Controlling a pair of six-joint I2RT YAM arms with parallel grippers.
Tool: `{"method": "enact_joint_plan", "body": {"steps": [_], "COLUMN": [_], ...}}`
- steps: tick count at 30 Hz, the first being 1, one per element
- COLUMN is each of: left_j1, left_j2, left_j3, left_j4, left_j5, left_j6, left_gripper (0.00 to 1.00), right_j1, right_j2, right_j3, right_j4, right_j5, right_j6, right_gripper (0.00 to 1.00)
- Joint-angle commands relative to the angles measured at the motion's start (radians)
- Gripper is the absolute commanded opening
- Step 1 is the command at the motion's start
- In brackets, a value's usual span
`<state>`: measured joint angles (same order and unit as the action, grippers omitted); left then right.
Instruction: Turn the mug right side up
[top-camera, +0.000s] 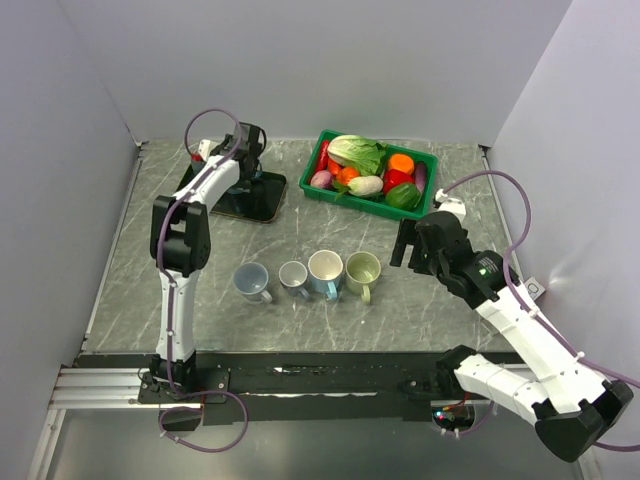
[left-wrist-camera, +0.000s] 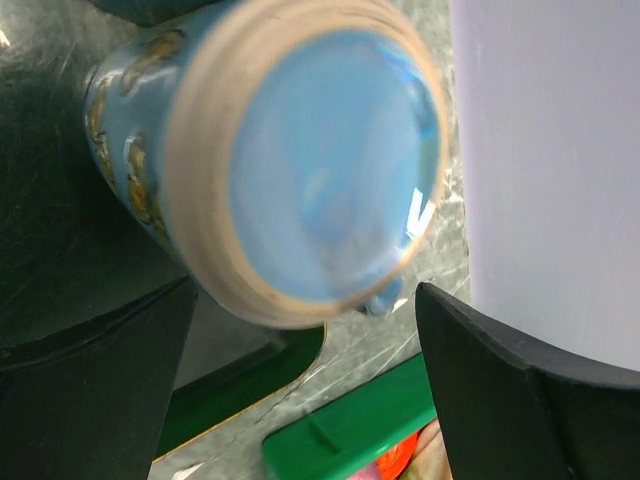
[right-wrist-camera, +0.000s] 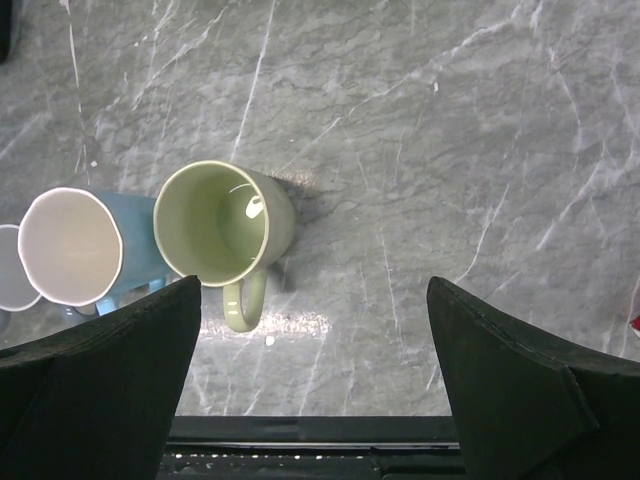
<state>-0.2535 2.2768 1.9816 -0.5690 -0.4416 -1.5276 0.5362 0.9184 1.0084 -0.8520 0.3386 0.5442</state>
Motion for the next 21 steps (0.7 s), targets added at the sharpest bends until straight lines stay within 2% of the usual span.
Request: {"method": "enact_joint_plan", "body": {"steps": [1, 5, 11, 15, 21], "left_j1": [0.014, 0.033, 0.037, 0.039, 0.037], "left_j2": [0.026, 0.015, 0.035, -0.002, -0.055], "left_j3": [0.031, 0.000, 0.017, -0.047, -0.099], "left_j4": [-0.017, -0.016, -0.049, -0.034, -0.045], "left_j5": [0.004, 0.018, 0.046, 0.053, 0.043], "left_j6": [-0.112, -0.152, -0.135, -0.118, -0.065], "left_gripper": [0.96, 0.97, 0.99, 0.90, 0.82], "right_j1": [-0.015, -0.027, -0.042, -0.050, -0.053], "right_j2": [-0.021, -0.019, -0.007, -0.003, -0.019], "right_j3": [0.042, 0.048, 0.052, 0.055, 0.036], "right_j4": [-0.009, -0.010, 0.007, 0.014, 0.036], "right_j5": [0.013, 0.013, -0.001, -0.007, -0.023], "right_j6": [-0.012, -0.015, -0.029, -0.033, -0.030], "right_gripper": [1.00, 1.00, 0.99, 0.99, 0.99]}}
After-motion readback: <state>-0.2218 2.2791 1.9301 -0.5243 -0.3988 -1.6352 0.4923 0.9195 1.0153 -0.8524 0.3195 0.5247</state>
